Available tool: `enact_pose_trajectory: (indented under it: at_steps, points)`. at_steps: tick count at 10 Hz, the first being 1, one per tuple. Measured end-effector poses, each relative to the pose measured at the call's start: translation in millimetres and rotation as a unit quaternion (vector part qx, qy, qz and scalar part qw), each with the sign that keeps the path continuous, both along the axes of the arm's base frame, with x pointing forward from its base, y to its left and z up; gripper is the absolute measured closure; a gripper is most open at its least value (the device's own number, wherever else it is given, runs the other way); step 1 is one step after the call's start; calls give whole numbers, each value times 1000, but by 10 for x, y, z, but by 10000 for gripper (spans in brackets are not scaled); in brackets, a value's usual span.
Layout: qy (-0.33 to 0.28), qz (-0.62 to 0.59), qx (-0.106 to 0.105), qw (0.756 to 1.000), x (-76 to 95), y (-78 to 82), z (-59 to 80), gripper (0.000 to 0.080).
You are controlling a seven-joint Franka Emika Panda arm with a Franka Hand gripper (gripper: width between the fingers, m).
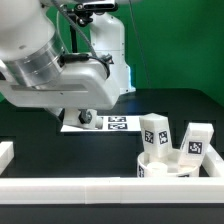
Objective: Assemble stool
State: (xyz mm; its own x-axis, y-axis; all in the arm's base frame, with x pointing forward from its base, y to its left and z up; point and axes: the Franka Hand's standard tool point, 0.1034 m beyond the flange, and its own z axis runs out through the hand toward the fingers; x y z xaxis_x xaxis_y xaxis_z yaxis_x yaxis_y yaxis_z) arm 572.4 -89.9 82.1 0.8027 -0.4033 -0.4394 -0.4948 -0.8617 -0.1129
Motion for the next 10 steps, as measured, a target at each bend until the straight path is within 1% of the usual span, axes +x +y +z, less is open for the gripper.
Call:
enact_pose_trajectory:
  at_steps: [1,2,3,4,5,6,7,8,9,10]
  points:
    - [-15,-4,-8,1000,44,79,90,472]
    - [-51,-12,-29,998,142,117,164,472]
    - [-83,-16,-46,995,157,149,193,472]
    - [-97,-19,-56,993,137,132,154,472]
    - [-131,-23,-76,988,214,101,139,472]
    - [-173,-23,-99,980,267,105,138,472]
    - [-201,-20,-116,973,285,138,126,472]
    - [-213,-12,-123,969,326,183,135,472]
    - [-251,-4,-142,958,457,210,194,472]
    - [-285,-7,-160,945,529,267,219,472]
